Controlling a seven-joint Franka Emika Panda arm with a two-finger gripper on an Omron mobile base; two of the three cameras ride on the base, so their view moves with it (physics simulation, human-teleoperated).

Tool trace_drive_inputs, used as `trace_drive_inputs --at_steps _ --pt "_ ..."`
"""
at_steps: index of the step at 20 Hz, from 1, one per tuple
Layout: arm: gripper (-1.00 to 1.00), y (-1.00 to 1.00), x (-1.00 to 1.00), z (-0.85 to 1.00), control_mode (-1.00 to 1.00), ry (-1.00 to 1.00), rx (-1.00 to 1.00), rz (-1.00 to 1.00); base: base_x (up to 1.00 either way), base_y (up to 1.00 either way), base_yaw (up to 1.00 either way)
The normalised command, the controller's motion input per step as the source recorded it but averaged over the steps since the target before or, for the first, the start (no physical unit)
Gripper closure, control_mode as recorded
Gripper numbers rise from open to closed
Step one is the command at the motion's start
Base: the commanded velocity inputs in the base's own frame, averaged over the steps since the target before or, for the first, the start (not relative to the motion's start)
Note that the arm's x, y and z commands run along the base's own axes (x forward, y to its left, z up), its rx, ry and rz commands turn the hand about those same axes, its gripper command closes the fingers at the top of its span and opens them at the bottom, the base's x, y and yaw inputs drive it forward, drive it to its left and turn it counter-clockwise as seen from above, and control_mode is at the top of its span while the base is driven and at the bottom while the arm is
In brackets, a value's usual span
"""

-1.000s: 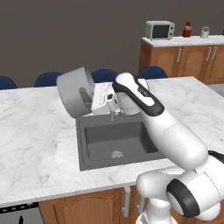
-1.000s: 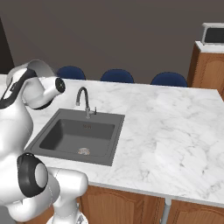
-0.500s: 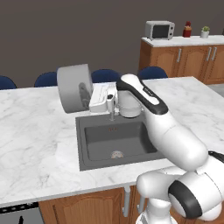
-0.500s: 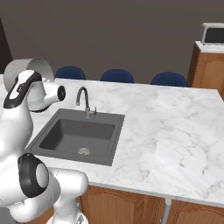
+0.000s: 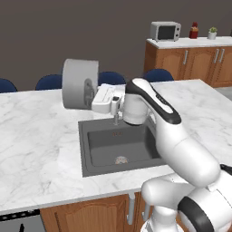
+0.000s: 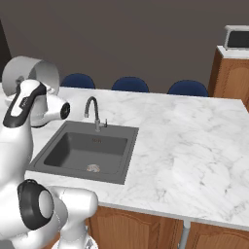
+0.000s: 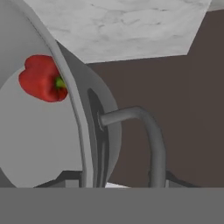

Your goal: Dump the bell pepper from the pot into the sink. Then turn on the water and wash the bell pepper. Then turn off the water and put the bell pepper back in the pot.

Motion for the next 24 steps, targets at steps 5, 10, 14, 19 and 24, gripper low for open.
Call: trace_drive_inputs --at_steps 5,10,14,19,24 --pt "1.0 0.0 -0.2 0.25 -1.0 0.0 0.12 -0.05 0.0 0.0 0.0" --pt "1.0 0.0 -0.05 0.11 -1.0 0.0 0.14 -0.08 0.0 0.0 0.0" --pt "1.0 0.0 0.06 0.0 -1.0 0.06 0.18 -0.01 0.0 0.0 0.0" --pt "1.0 0.0 0.5 -0.01 -1.0 0.2 0.18 0.09 0.0 0.0 0.0" --pt "1.0 0.0 0.36 0.0 -1.0 0.16 0.14 0.19 0.0 0.0 0.0"
